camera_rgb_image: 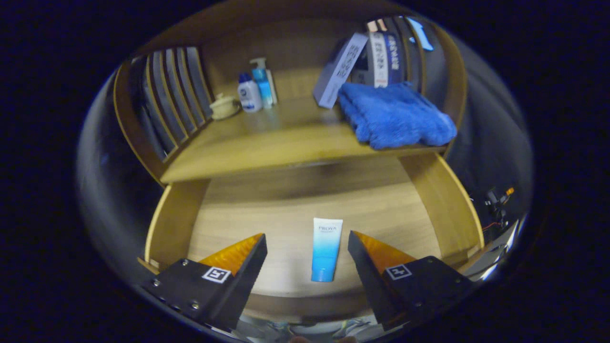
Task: Pull open the drawer, take out the items inside it, and place them on the countertop above the cabinet.
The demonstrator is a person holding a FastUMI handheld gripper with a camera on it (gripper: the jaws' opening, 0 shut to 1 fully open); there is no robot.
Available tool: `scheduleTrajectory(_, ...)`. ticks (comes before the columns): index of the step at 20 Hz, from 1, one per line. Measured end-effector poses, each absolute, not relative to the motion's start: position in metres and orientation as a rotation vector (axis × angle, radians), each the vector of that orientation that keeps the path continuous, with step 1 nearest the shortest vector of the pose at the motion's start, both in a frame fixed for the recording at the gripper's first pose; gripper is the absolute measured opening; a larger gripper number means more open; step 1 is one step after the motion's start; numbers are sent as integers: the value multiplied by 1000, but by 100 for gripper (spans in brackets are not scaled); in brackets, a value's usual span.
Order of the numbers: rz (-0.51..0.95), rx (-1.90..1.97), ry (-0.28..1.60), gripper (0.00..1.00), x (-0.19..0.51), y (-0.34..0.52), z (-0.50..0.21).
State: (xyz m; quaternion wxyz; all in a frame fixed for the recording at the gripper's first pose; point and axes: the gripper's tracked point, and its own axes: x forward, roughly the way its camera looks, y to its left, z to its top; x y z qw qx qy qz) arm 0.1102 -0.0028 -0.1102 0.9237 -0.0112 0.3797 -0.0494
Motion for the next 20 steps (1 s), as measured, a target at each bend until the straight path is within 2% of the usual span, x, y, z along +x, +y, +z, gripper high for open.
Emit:
scheduleTrajectory(4,-186,-72,915,100,121,-29,-146)
scheduleTrajectory(6,-183,-40,978,99,121,-28,-159)
scheduleTrajectory(7,-179,-20,1005,85,119,-28,-165)
scheduleTrajectory(10,-165,-4,1043,75,117,-27,-179)
scheduleTrajectory(12,-169,14,1019,44,119,-24,-175)
scheduleTrajectory(14,-129,82,987,38,120,-13,-171)
scheduleTrajectory(20,-64,137,817,38,112,8,-106)
